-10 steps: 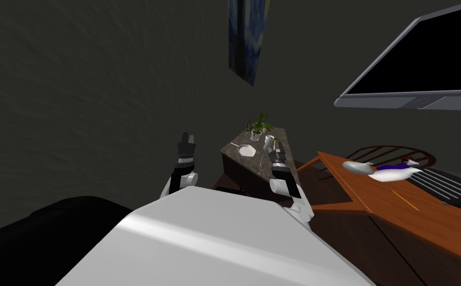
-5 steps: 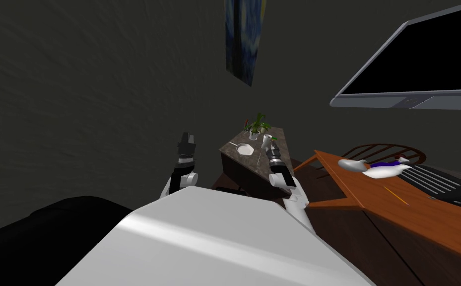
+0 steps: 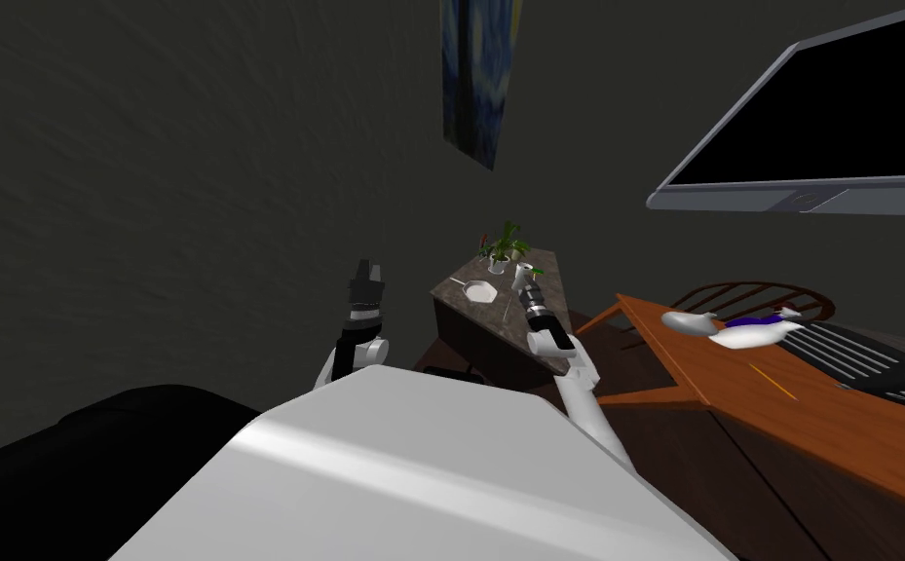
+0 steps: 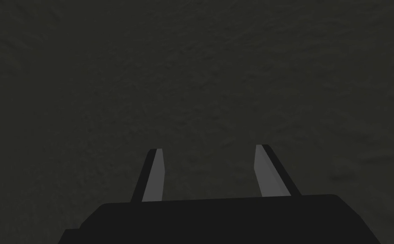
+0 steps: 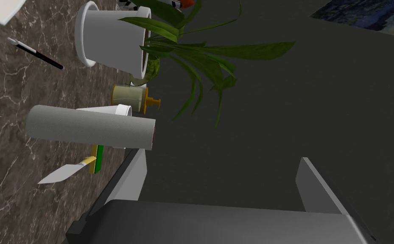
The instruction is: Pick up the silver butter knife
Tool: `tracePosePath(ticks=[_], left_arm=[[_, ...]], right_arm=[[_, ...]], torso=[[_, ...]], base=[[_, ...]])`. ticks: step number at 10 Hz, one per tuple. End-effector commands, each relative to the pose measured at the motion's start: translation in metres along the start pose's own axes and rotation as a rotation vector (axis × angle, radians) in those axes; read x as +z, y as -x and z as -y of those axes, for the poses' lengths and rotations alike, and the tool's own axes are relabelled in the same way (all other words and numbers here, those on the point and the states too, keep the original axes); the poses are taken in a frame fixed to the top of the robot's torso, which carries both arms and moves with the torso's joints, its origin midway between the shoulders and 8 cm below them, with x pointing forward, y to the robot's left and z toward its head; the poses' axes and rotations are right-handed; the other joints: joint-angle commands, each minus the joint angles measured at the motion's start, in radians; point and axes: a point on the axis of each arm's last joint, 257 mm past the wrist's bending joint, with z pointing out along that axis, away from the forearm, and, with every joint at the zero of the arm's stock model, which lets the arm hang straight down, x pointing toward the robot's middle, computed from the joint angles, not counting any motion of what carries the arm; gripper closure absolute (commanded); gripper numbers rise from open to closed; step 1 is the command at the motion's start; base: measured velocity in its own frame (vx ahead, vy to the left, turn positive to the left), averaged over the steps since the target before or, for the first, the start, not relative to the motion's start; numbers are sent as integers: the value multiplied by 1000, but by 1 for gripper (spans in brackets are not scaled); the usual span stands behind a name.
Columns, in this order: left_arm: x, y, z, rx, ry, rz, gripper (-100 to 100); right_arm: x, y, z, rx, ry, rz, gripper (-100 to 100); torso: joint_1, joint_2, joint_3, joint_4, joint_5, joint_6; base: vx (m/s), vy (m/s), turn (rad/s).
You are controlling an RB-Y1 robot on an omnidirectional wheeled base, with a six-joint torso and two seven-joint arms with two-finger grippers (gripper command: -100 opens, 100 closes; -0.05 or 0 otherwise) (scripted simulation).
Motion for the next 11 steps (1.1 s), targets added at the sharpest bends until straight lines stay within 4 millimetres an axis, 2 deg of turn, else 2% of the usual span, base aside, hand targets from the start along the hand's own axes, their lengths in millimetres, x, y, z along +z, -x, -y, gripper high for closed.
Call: tracePosePath(ticks=[1, 2, 4, 5, 6, 9, 10, 11], left_arm=[[0, 0, 0, 0, 0, 0, 0], [0, 0, 0, 0, 0, 0, 0], [0, 0, 0, 0, 0, 0, 0], [0, 0, 0, 0, 0, 0, 0], [0, 0, 0, 0, 0, 0, 0], [0, 0, 0, 0, 0, 0, 0], [0, 0, 0, 0, 0, 0, 0], [0, 0, 0, 0, 0, 0, 0]], right_arm=[[13, 3, 14, -37, -53, -10, -100], [13, 3, 16, -37, -57, -10, -100], [32, 7, 33, -110, -128, -29, -100], [32, 10, 44, -110, -158, -25, -100], [40, 13, 53, -150, -197, -33, -100], [46, 21, 73, -193, -266, -37, -100], [52, 28, 88, -237, -321, -42, -100], [52, 28, 88, -237, -322, -42, -100]], torso=[[0, 0, 0, 0, 0, 0], [0, 0, 0, 0, 0, 0], [1, 0, 0, 0, 0, 0], [0, 1, 0, 0, 0, 0], [0, 1, 0, 0, 0, 0], [1, 0, 0, 0, 0, 0], [1, 0, 0, 0, 0, 0], [1, 0, 0, 0, 0, 0]], base=[[-25, -14, 32], [-22, -12, 15], [-42, -11, 50], [-36, -13, 32], [-33, -8, 59], [-27, -4, 47], [-29, 3, 81], [-22, 0, 42]])
